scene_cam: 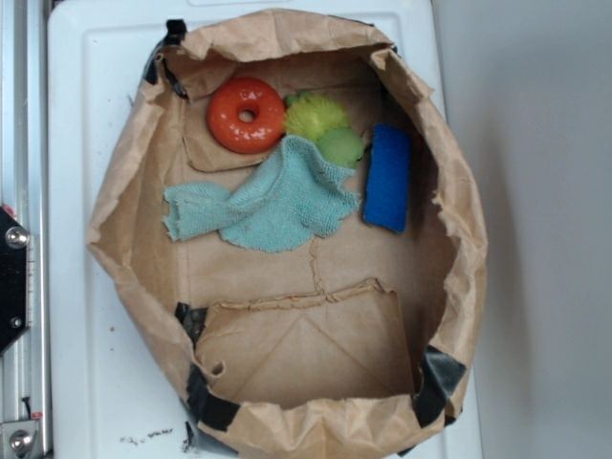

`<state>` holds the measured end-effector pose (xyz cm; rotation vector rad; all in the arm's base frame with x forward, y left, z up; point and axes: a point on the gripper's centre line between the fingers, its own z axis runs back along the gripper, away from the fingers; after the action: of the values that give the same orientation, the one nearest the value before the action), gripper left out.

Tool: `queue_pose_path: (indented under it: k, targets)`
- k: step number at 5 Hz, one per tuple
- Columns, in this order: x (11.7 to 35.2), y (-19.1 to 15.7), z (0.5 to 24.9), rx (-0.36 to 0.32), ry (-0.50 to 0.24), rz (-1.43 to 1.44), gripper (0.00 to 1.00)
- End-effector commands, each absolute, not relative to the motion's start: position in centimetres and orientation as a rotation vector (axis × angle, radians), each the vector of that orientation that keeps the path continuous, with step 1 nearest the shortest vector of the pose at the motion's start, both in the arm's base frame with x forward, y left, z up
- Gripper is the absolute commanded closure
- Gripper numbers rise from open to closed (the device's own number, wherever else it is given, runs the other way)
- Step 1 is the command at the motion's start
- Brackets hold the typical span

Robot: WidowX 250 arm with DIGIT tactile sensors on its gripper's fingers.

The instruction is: Grab the blue sponge.

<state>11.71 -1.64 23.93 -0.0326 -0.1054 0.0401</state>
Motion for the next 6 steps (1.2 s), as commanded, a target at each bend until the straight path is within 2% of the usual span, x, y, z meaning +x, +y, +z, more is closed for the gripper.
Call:
queue_pose_path:
  k: [1,2,3,4,5,6]
  targets:
    - [11.9,-1.7,24.3,-0.034,-0.118,0.038,0.0]
    - [16.3,3.1,24.5,-0.108,-0.193,0.077,0.0]
    - [20.7,4.0,23.7,-0.096,-0.25,0.187,0.0]
    - [25.5,5.5,22.0,-0.044,-0.276,0.273,0.0]
    - [27.8,6.7,21.3,-0.071,-0.286,0.298,0.0]
    - [29.0,6.4,20.1,-0.054,-0.32,0.267,0.0]
